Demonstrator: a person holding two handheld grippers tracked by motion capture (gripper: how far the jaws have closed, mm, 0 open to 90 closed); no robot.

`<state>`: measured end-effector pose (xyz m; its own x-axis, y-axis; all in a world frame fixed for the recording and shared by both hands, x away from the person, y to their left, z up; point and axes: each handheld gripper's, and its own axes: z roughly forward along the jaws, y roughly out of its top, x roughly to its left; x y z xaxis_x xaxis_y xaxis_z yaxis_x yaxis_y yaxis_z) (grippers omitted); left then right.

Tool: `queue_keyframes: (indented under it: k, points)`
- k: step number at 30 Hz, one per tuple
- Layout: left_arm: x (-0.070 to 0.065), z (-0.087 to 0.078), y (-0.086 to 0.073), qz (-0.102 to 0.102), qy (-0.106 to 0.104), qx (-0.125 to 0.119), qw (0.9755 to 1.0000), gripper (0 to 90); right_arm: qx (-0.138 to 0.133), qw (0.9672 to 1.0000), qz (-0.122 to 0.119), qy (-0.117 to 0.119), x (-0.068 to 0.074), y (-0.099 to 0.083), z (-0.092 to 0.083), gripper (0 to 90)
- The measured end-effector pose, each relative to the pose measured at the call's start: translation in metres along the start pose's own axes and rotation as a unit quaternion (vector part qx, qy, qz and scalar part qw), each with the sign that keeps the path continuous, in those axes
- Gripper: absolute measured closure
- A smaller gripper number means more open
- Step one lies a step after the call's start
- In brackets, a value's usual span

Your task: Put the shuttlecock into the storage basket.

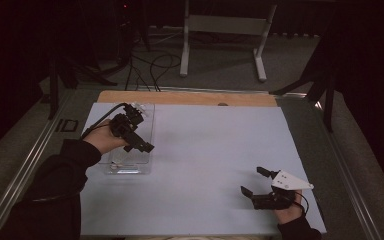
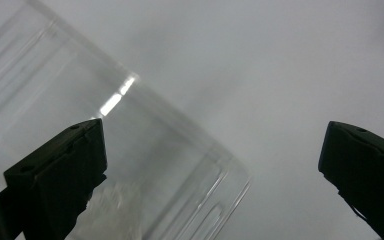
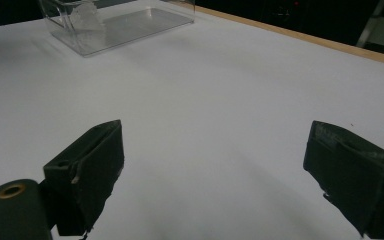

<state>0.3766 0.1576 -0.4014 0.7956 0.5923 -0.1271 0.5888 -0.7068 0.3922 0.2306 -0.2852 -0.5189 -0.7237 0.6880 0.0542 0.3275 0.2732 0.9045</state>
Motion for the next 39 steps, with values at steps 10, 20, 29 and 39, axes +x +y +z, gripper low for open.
queue_keyframes:
  k: [10, 20, 29, 39]
  points:
    - [-0.031, 0.017, 0.021, 0.072, -0.021, -0.023, 0.9969, 0.0, -0.001, 1.0, 0.002, -0.001, 0.0, -0.001, -0.001, 9.6]
    - [-0.06, 0.035, 0.032, 0.112, -0.045, -0.026, 0.9924, 0.0, -0.001, 1.0, 0.002, 0.0, 0.0, 0.0, -0.001, 9.6]
    - [-0.079, 0.056, 0.031, 0.138, -0.061, -0.025, 0.9883, 0.0, -0.002, 1.0, 0.001, -0.001, 0.0, 0.0, -0.002, 9.6]
    - [-0.093, 0.074, 0.017, 0.16, -0.063, -0.029, 0.9848, 0.0, 0.001, 1.0, -0.003, -0.004, 0.0, 0.0, -0.002, 9.6]
